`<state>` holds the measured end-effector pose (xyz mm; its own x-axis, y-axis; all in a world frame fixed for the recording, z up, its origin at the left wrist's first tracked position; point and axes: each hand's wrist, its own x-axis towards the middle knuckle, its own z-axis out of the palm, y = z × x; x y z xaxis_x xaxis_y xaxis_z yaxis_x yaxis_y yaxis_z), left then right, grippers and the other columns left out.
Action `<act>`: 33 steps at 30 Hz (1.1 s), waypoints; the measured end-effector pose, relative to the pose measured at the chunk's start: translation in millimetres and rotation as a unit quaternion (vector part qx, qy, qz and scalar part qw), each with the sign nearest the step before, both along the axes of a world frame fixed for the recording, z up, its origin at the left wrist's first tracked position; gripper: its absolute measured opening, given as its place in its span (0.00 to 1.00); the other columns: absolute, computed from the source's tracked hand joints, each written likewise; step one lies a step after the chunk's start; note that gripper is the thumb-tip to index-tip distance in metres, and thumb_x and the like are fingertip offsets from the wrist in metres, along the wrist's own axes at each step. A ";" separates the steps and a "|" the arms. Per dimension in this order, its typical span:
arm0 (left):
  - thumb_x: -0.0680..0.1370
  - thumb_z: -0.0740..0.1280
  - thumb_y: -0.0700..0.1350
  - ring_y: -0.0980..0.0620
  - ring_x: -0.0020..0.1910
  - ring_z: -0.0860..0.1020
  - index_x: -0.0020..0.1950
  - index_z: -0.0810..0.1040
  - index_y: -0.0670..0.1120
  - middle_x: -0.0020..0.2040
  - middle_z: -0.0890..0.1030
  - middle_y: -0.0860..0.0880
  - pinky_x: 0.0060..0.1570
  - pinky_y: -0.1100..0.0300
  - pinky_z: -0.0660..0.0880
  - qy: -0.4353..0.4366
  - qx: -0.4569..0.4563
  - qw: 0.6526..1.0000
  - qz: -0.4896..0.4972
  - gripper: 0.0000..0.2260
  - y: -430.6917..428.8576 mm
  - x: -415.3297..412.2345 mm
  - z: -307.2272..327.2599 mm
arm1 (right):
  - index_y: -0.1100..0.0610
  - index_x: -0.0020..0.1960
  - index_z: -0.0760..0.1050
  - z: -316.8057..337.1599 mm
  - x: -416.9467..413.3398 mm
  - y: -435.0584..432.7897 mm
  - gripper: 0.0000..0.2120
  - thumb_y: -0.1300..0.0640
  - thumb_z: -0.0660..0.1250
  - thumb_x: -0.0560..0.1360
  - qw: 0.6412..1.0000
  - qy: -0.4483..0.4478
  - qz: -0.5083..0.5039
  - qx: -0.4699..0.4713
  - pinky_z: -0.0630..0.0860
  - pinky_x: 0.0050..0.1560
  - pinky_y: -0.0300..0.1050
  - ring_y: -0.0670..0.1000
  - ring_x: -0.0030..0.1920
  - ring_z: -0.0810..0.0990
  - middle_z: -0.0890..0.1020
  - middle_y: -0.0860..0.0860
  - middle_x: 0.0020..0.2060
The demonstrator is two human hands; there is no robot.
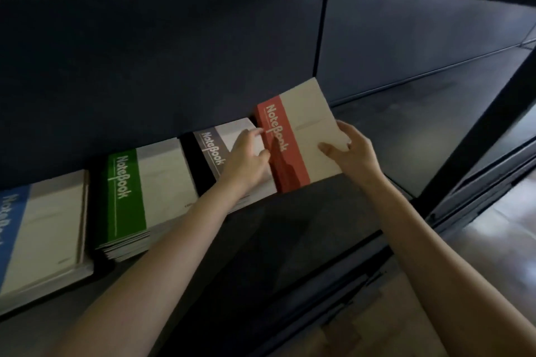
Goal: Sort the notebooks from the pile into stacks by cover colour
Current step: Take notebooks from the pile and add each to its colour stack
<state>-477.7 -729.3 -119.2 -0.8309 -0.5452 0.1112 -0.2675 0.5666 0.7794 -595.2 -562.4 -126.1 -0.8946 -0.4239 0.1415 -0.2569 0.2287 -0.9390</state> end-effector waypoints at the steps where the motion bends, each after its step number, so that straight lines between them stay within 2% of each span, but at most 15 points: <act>1: 0.82 0.58 0.49 0.46 0.75 0.58 0.74 0.62 0.51 0.75 0.61 0.49 0.72 0.48 0.56 -0.081 -0.076 0.994 -0.017 0.21 -2.9 -8.6 -6.4 | 0.53 0.68 0.70 2.3 -10.3 3.8 0.25 0.58 0.72 0.73 1.000 0.010 -0.018 0.013 0.79 0.48 0.45 0.50 0.51 0.80 0.78 0.46 0.51; 3: 0.82 0.53 0.56 0.39 0.76 0.51 0.76 0.58 0.53 0.78 0.54 0.46 0.73 0.40 0.49 -0.210 -0.201 0.956 -0.032 0.23 -6.3 -18.1 -18.7 | 0.53 0.67 0.72 6.4 -29.2 9.8 0.23 0.58 0.72 0.73 0.999 0.021 -0.031 0.035 0.78 0.48 0.46 0.51 0.51 0.80 0.79 0.47 0.51; 6: 0.81 0.49 0.60 0.39 0.77 0.47 0.78 0.54 0.55 0.79 0.51 0.46 0.73 0.39 0.45 -0.228 -0.271 0.934 -0.040 0.25 -7.0 -19.5 -31.0 | 0.51 0.66 0.73 12.7 -51.2 13.4 0.22 0.58 0.71 0.73 0.994 0.045 -0.027 0.094 0.74 0.46 0.42 0.50 0.52 0.79 0.80 0.47 0.55; 9: 0.81 0.49 0.61 0.39 0.77 0.46 0.77 0.53 0.57 0.79 0.50 0.48 0.73 0.39 0.44 -0.215 -0.279 0.935 -0.047 0.25 -8.8 -20.1 -34.2 | 0.52 0.67 0.73 12.4 -65.8 0.1 0.23 0.58 0.71 0.73 0.978 0.090 -0.056 0.180 0.72 0.49 0.42 0.53 0.55 0.78 0.80 0.51 0.58; 12: 0.79 0.47 0.63 0.40 0.77 0.45 0.77 0.53 0.59 0.77 0.51 0.50 0.74 0.40 0.44 -0.214 -0.275 0.936 -0.047 0.26 -9.4 -20.8 -35.1 | 0.50 0.69 0.70 5.7 -73.7 -21.3 0.24 0.54 0.70 0.74 0.945 0.126 -0.071 0.293 0.75 0.50 0.46 0.56 0.56 0.78 0.79 0.54 0.59; 14: 0.79 0.46 0.64 0.41 0.77 0.44 0.77 0.53 0.59 0.78 0.51 0.51 0.74 0.40 0.42 -0.214 -0.268 0.938 -0.044 0.26 -9.4 -20.0 -36.2 | 0.48 0.68 0.72 -1.0 -74.7 -31.9 0.21 0.51 0.68 0.76 0.928 0.132 -0.081 0.339 0.75 0.50 0.48 0.57 0.58 0.77 0.79 0.53 0.59; 17: 0.79 0.46 0.64 0.41 0.77 0.41 0.77 0.52 0.59 0.79 0.47 0.51 0.74 0.41 0.40 -0.224 -0.262 0.938 -0.043 0.26 -11.2 -22.4 -36.7 | 0.48 0.61 0.78 -13.2 -72.3 -44.9 0.13 0.50 0.61 0.79 0.904 0.181 -0.086 0.378 0.72 0.56 0.50 0.58 0.61 0.72 0.78 0.52 0.60; 19: 0.79 0.46 0.64 0.42 0.77 0.41 0.77 0.53 0.60 0.79 0.46 0.51 0.74 0.41 0.40 -0.221 -0.263 0.938 -0.043 0.26 -10.1 -22.6 -34.7 | 0.47 0.59 0.79 -16.4 -69.8 -46.3 0.14 0.49 0.57 0.80 0.888 0.208 -0.105 0.396 0.68 0.59 0.53 0.59 0.61 0.69 0.76 0.51 0.61; 23: 0.80 0.46 0.64 0.42 0.77 0.40 0.77 0.52 0.60 0.80 0.45 0.50 0.74 0.42 0.39 -0.226 -0.262 0.937 -0.045 0.26 -11.0 -22.2 -35.5 | 0.47 0.58 0.79 -19.5 -72.7 -50.4 0.18 0.45 0.54 0.80 0.878 0.200 -0.101 0.422 0.64 0.62 0.55 0.58 0.64 0.68 0.75 0.50 0.63; 28: 0.79 0.45 0.65 0.41 0.77 0.41 0.76 0.52 0.60 0.80 0.45 0.50 0.74 0.41 0.40 -0.228 -0.269 0.935 -0.044 0.26 -11.4 -23.8 -37.1 | 0.45 0.63 0.76 -22.8 -72.3 -52.2 0.18 0.47 0.54 0.79 0.906 0.157 -0.089 0.383 0.65 0.62 0.53 0.57 0.64 0.70 0.71 0.49 0.67; 33: 0.80 0.45 0.64 0.41 0.77 0.42 0.77 0.53 0.60 0.80 0.46 0.49 0.74 0.41 0.40 -0.227 -0.270 0.935 -0.044 0.26 -10.7 -23.3 -36.5 | 0.45 0.65 0.75 -31.5 -68.7 -50.5 0.18 0.46 0.54 0.80 0.922 0.159 -0.116 0.335 0.63 0.62 0.50 0.56 0.63 0.72 0.70 0.47 0.69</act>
